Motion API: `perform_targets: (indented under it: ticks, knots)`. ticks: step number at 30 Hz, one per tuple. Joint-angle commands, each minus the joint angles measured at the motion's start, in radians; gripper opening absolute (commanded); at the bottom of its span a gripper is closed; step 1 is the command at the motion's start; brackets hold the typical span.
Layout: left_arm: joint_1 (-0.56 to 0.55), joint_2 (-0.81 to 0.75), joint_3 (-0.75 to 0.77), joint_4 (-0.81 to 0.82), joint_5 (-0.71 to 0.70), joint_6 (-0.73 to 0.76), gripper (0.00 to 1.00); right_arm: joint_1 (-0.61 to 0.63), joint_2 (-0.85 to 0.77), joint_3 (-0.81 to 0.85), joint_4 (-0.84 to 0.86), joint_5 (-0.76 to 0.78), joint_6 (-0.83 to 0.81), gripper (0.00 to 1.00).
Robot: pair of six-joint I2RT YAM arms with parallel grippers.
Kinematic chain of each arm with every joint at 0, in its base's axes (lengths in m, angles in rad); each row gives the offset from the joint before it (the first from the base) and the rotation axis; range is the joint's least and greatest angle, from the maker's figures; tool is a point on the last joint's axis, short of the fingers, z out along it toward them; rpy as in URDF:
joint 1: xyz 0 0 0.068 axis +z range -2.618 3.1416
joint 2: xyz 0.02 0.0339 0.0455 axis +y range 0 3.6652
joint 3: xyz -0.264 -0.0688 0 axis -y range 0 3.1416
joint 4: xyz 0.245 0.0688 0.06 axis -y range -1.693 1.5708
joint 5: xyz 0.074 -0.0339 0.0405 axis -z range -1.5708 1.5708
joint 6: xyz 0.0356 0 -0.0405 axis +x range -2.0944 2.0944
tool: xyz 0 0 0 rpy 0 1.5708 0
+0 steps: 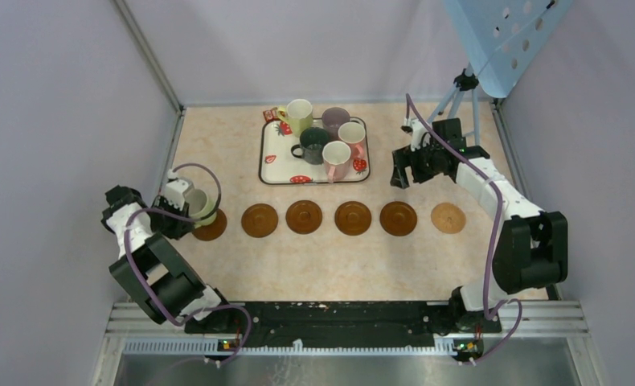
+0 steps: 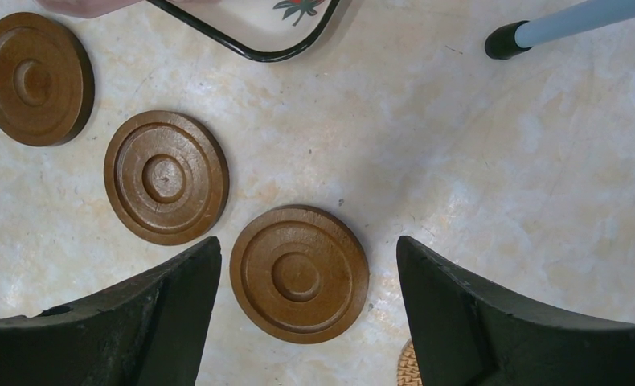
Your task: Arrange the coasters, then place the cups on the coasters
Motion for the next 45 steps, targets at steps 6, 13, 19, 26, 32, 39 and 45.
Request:
perform_targets:
  ticks: [6,13,19,26,32,39,45]
  knots:
    - [-0.001,-0.004,-0.033,0.063,0.034,0.008,0.06,0.000,-0.051,-0.009,0.031,0.014,0.005,0.79]
    - [-0.001,0.005,-0.051,0.066,0.016,0.020,0.07,0.000,-0.051,-0.008,0.030,0.020,0.002,0.79]
    - [-0.001,-0.007,-0.071,0.064,0.006,0.031,0.09,0.000,-0.056,-0.014,0.027,0.017,0.001,0.80]
    - [-0.001,-0.007,-0.078,0.078,-0.007,0.027,0.26,0.000,-0.056,-0.009,0.029,0.024,0.001,0.80]
    - [-0.001,-0.016,-0.067,0.063,-0.017,0.031,0.46,0.000,-0.053,-0.006,0.028,0.023,-0.001,0.81]
    - [-0.001,-0.026,-0.008,-0.001,-0.034,0.038,0.68,0.000,-0.051,-0.009,0.027,0.019,-0.002,0.81]
    - [0.001,-0.038,0.081,-0.178,-0.031,0.099,0.99,0.000,-0.056,-0.022,0.032,0.017,-0.002,0.82]
